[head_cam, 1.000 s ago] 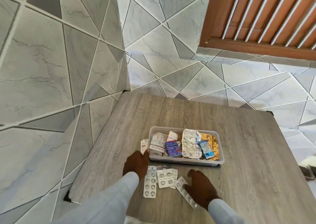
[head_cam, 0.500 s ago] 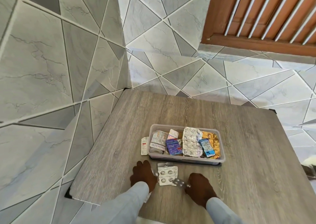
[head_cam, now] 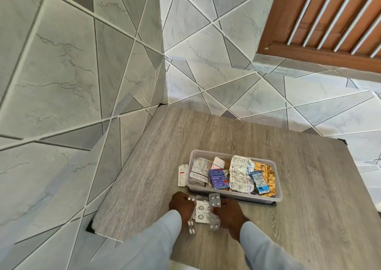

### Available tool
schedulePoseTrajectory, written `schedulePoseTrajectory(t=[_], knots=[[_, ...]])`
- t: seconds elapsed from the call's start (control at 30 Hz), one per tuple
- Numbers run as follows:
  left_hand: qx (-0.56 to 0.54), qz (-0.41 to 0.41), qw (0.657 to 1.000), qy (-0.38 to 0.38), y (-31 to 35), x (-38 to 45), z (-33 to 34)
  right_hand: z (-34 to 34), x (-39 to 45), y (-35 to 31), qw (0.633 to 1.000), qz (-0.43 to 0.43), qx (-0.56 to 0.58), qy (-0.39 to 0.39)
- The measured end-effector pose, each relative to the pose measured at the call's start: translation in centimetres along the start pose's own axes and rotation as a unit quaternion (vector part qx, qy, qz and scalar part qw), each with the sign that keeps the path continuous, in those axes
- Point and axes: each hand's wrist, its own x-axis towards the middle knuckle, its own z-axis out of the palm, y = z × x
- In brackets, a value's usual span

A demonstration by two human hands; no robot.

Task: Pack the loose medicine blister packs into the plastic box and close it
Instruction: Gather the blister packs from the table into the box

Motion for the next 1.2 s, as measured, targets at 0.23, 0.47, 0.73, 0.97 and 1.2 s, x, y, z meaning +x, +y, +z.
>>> schedulePoseTrajectory(t=[0.23, 0.47, 0.73, 0.97, 1.2], knots=[[-0.091, -0.015, 0.995, -0.036, -0.2, -0.2, -0.3, 0.4, 0.1, 0.4, 0.994, 0.068, 0.085, -0.013], [-0.103, -0.028, 0.992, -0.072, -0.9, -0.4, -0.1, -0.2, -0.7, 0.5, 0.995, 0.058, 0.065, -0.041], [-0.113, 0.049, 0.989, -0.084, 0.5, -2.7, -1.8, -2.5, -3.7, -1.0, 0.995, -0.034, 0.062, -0.075], [-0.147, 0.146, 0.978, 0.009, 6.1, -3.3, -2.9, -6.1, -3.5, -5.6, 0.987, -0.145, 0.068, 0.032], [-0.007, 0.221, 0.975, 0.034, 11.5, -0.2, -2.5, -6.0, -0.5, -8.6, 0.988, -0.142, 0.025, 0.053]])
